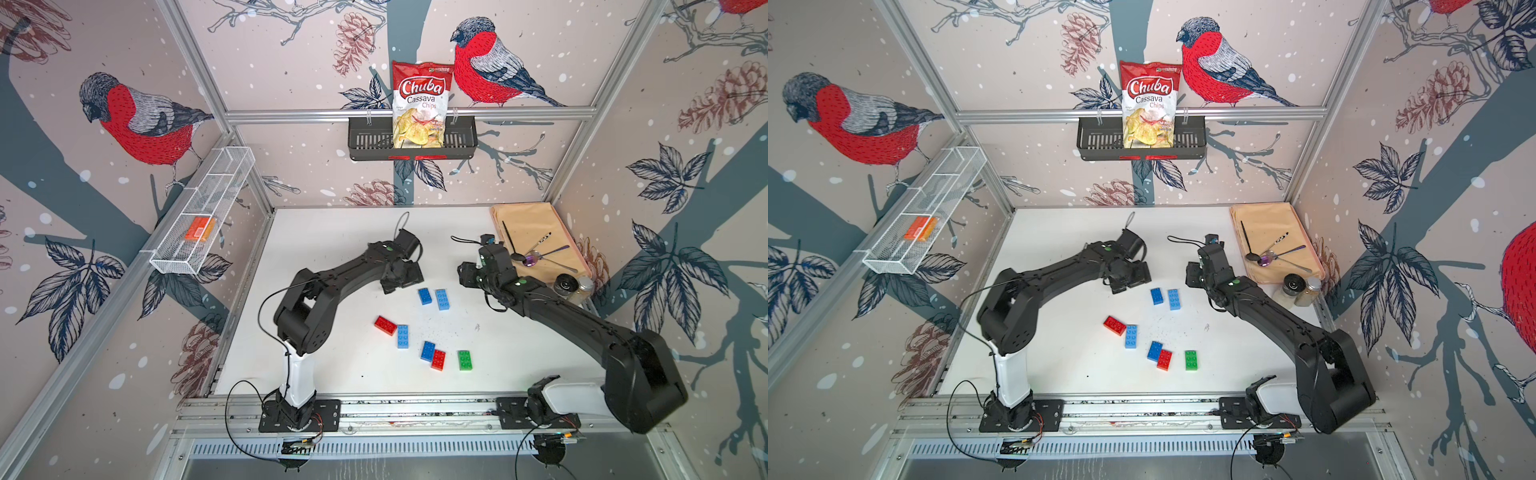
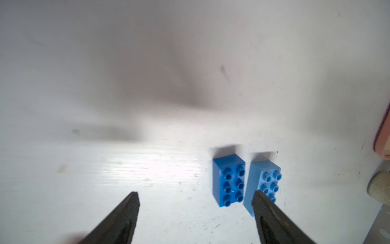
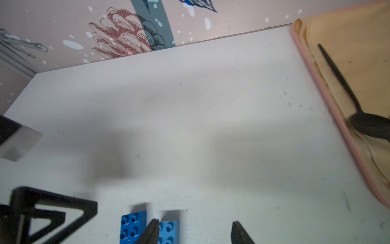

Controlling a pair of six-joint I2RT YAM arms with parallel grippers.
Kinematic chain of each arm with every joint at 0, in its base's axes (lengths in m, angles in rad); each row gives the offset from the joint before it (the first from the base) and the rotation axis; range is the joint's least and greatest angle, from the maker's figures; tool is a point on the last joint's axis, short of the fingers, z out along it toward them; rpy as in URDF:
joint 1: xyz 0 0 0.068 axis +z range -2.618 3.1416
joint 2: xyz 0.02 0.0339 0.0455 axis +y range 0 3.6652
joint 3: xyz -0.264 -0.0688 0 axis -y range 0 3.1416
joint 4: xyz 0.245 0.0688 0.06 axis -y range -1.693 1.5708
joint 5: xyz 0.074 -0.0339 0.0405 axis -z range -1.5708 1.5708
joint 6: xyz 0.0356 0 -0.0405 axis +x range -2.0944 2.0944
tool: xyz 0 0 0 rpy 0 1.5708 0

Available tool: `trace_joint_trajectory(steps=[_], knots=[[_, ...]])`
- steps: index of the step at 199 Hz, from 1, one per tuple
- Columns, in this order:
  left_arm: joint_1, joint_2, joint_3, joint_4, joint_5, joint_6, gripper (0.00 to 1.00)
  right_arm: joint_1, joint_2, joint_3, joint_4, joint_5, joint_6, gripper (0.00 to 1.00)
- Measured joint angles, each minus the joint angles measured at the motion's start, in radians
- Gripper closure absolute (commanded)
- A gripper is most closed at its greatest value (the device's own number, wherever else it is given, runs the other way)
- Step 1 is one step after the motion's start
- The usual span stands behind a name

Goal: Assemble a rectangle with lego
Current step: Place the lego brick at the center of the board, then pick up the lego brick from the center of the board.

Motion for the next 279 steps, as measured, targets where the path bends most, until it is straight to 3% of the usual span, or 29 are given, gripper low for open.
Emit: trace_joint_trajectory(steps=[43,72,138,187,250,279], knots=[[0.206,-0.29,-0.16,0.074,-0.066,0.241,0.18,0.14,0.234,0.203,-0.142,-0.017,-0.04,0.44],[0.227,-0.389,-0.239,0.126,-0.097,0.376,0.19,0.213,0.388,0.338,-0.241,-0.017,-0.062,0.43],[0.229,-0.688,-0.556,0.367,-0.116,0.466,0.25,0.269,0.56,0.486,-0.359,0.013,-0.081,0.41],[0.229,-0.676,-0.583,0.468,-0.063,0.477,0.24,0.272,0.58,0.474,-0.385,0.042,-0.084,0.42],[0.229,-0.628,-0.58,0.482,-0.011,0.48,0.24,0.269,0.597,0.46,-0.372,0.048,-0.084,0.52],[0.229,-0.615,-0.58,0.482,-0.006,0.48,0.24,0.262,0.599,0.46,-0.358,0.049,-0.084,0.62]])
